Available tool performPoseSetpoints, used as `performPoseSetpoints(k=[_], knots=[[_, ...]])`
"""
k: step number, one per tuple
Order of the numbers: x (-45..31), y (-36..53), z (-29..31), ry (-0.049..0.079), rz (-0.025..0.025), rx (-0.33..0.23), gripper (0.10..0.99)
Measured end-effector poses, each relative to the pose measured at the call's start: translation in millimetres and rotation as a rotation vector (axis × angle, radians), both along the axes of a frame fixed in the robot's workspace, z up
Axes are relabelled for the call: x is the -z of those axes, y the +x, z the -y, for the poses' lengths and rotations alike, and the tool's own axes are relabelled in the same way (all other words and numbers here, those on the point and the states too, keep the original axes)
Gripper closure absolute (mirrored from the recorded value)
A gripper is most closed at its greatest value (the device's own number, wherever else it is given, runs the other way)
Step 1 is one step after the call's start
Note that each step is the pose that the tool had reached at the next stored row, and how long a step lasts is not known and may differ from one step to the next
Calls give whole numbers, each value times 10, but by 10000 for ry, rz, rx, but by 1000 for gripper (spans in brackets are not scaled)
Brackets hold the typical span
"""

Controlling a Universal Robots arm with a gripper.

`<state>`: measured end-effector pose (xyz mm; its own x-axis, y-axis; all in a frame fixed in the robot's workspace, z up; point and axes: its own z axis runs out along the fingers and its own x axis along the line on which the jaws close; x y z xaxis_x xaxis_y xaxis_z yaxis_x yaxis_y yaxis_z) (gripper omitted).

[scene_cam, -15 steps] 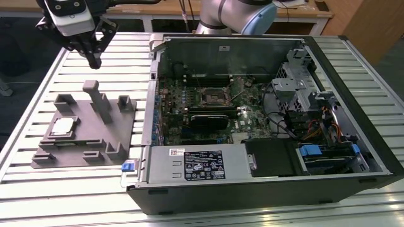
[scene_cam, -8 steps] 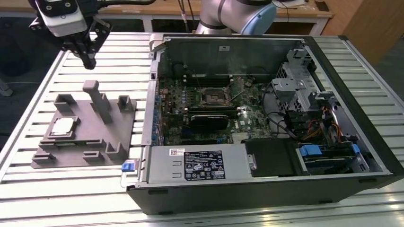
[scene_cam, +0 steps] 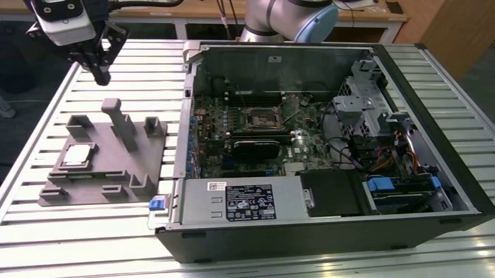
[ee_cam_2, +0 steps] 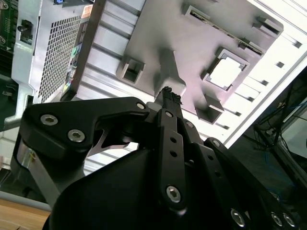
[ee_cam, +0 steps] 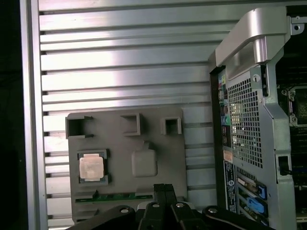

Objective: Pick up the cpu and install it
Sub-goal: 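Reach for the cpu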

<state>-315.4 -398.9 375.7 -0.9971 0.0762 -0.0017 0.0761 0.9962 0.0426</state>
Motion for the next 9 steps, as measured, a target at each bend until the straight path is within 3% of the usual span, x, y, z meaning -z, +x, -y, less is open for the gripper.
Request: performPoseSetpoints(k=[9], knots=[[12, -138, 0, 0, -11, 0, 980]])
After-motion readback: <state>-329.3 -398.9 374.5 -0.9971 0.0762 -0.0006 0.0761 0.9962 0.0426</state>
